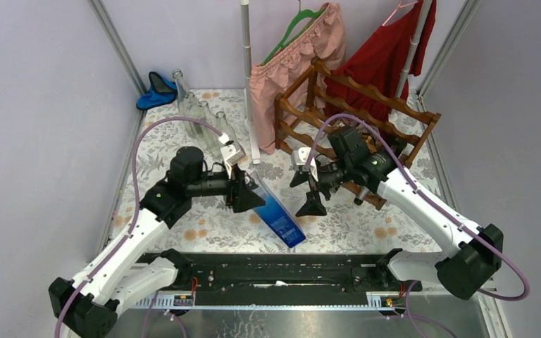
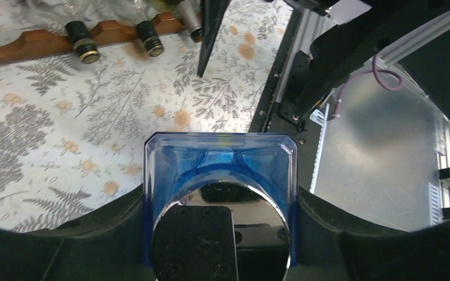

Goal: Put the wine bottle on the wine rack
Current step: Pick up the wine bottle from the center of the board.

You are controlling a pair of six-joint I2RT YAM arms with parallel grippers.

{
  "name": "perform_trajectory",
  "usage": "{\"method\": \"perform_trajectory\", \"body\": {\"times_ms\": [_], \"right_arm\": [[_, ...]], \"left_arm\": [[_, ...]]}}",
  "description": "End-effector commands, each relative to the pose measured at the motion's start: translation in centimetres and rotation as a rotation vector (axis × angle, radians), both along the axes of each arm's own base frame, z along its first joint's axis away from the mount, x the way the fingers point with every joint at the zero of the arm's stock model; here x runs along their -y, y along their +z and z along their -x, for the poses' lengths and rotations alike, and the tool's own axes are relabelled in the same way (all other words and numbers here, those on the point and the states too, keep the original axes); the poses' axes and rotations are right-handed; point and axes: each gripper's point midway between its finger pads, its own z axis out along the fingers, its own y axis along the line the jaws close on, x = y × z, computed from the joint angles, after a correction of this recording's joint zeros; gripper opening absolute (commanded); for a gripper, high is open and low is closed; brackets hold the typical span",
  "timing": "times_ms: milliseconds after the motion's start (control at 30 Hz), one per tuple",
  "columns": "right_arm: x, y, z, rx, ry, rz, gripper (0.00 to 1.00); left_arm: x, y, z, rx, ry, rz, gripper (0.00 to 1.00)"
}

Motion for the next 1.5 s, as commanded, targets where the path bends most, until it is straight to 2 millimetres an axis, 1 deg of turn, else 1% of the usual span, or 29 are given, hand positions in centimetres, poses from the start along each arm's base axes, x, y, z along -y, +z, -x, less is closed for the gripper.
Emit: {"method": "perform_trajectory", "body": {"times_ms": [0,133,333,467,567,700,867,1000,1033,1100,1133,1167,1200,1233,1300,1333,1367,1433,1467], "right_arm": [[-1.4,0.6,0.1,0.000,0.014,-0.032,1.00],[-1.9,-0.3,-0.1,-0.037,-0.010,-0.045,1.00],[-2.5,-2.7,1.2,-0.190,0.015,-0.047,1.00],[-2.5,-4.1,1.9,-0.239,0.022,-0.045,1.00],[-2.7,-4.6,1.9,-0.247,0.024,-0.056,1.00],[-2.8,-5.0,1.3,-0.240,0.003,-0.045,1.00],[-2.9,-5.7,0.6,-0.234,-0.036,-0.022,1.00],[-2.9,-6.0,1.1,-0.260,-0.018,-0.028,0.99],[-2.9,-5.9,1.4,-0.268,-0.004,-0.037,0.97],[-2.9,-5.5,1.8,-0.279,0.020,-0.051,0.86],[-2.9,-5.2,2.0,-0.281,0.032,-0.057,0.73],[-2.9,-5.0,2.1,-0.281,0.042,-0.061,0.54],[-2.9,-4.8,2.1,-0.277,0.044,-0.063,0.36],[-2.9,-4.7,2.0,-0.269,0.040,-0.062,0.26],[-2.8,-4.7,1.7,-0.248,0.024,-0.052,0.12],[-2.7,-4.6,1.5,-0.239,0.014,-0.046,0.06],[-2.6,-4.4,1.2,-0.228,0.006,-0.040,0.01],[-2.2,-4.0,0.8,-0.217,-0.007,-0.027,0.00],[-2.1,-3.7,0.6,-0.210,-0.010,-0.024,0.00]], "left_arm": [[2.3,7.4,-0.6,0.261,-0.081,0.226,0.00],[2.8,7.3,-0.6,0.253,-0.103,0.257,0.00],[2.7,7.8,-0.9,0.293,-0.077,0.297,0.00],[2.6,8.5,-0.5,0.320,-0.079,0.347,0.00],[2.8,8.8,0.2,0.300,-0.113,0.396,0.00],[2.9,9.2,0.8,0.305,-0.148,0.435,0.00],[2.9,8.9,1.0,0.307,-0.158,0.428,0.00],[2.6,9.1,1.0,0.333,-0.133,0.448,0.00],[2.5,9.2,1.0,0.341,-0.125,0.458,0.00],[2.4,9.1,0.8,0.349,-0.106,0.471,0.00],[2.4,9.0,0.7,0.347,-0.098,0.474,0.00],[2.4,8.8,0.7,0.340,-0.095,0.474,0.00],[2.4,8.5,0.6,0.332,-0.093,0.472,0.01],[2.5,8.2,0.5,0.320,-0.091,0.468,0.03],[2.6,7.5,0.4,0.295,-0.094,0.455,0.09],[2.6,7.1,0.4,0.278,-0.095,0.444,0.16],[2.7,6.5,0.3,0.250,-0.089,0.429,0.29],[2.6,5.3,-0.2,0.189,-0.054,0.381,0.56],[2.5,4.5,-0.4,0.160,-0.037,0.348,0.66]]}}
